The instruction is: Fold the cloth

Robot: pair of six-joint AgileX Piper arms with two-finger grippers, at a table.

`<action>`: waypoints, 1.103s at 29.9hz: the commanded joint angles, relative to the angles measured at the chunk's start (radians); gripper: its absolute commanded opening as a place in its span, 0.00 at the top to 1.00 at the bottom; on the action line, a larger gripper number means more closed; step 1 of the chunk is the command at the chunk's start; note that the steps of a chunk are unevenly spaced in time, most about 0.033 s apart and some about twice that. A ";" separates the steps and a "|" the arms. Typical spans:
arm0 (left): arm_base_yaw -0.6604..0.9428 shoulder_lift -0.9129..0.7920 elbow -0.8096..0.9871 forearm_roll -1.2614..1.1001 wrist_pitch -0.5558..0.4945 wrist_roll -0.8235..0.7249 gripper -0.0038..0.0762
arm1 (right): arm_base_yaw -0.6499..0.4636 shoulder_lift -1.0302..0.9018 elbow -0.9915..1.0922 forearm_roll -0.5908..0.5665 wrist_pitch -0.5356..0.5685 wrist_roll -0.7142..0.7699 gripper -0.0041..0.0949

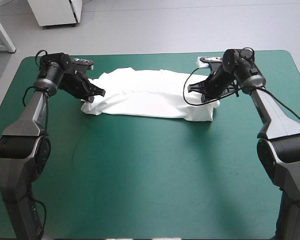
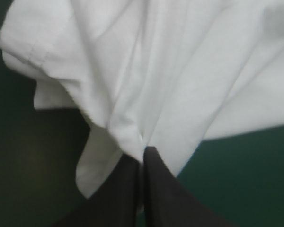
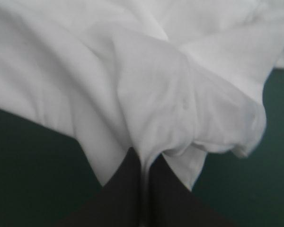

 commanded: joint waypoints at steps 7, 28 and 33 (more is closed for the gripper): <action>-0.003 -0.372 0.353 0.073 0.024 0.002 0.96 | -0.001 -0.342 0.409 -0.153 -0.018 -0.006 0.98; -0.003 -0.665 1.070 0.083 -0.109 -0.083 0.95 | -0.001 -0.616 1.014 -0.141 -0.147 -0.057 0.96; -0.003 -0.665 1.068 0.031 -0.110 -0.078 0.71 | -0.001 -0.618 1.014 -0.082 -0.246 -0.071 0.70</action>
